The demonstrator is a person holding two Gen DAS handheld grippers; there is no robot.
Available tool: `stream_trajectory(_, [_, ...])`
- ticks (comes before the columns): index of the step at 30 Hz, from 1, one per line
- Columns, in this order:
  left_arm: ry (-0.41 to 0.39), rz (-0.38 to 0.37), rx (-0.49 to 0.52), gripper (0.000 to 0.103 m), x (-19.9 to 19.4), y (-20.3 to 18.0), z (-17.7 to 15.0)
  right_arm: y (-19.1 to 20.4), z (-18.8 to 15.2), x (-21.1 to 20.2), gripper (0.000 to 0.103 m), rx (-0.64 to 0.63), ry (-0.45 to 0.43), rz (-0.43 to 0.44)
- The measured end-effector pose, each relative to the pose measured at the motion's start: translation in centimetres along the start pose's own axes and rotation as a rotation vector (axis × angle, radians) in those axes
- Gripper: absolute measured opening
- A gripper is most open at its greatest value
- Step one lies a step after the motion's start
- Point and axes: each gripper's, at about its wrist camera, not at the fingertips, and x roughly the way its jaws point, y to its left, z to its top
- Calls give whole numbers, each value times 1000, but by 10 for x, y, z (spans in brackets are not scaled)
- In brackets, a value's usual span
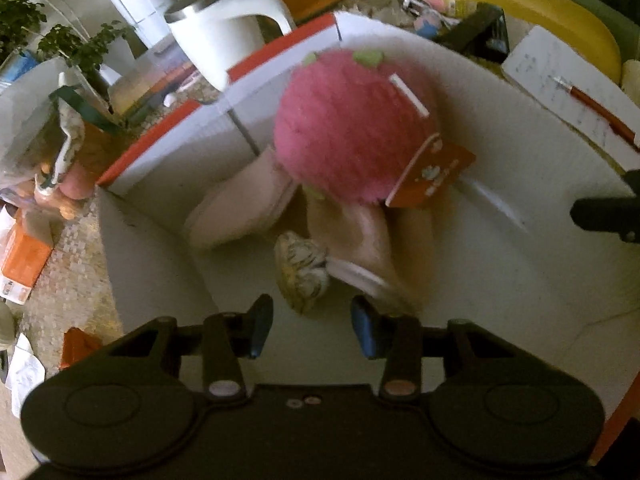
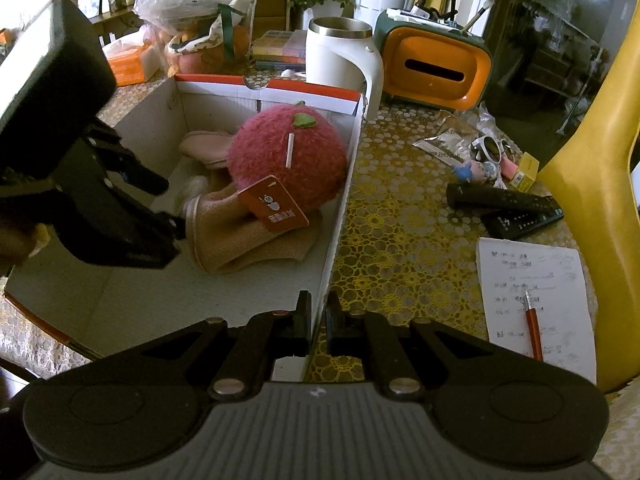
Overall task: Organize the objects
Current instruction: 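Carry the white round item into the box and release it with the left gripper, then move the left gripper back to the orange cloth on the table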
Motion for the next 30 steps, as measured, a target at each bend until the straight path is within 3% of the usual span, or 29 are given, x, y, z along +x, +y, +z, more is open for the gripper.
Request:
stream_trajectory(7, [29,-26,-7,43,6,-2,-3,0,0,0,7,0,1,0])
stream_trajectory(14, [5,-55,-36,47,-3,4,-6,0,0,0,7,0,2,-1])
stream_trajectory(30, [-206,-116,-137,51,-73,27,-32,-2,-3,-1,6,-7,2,-10])
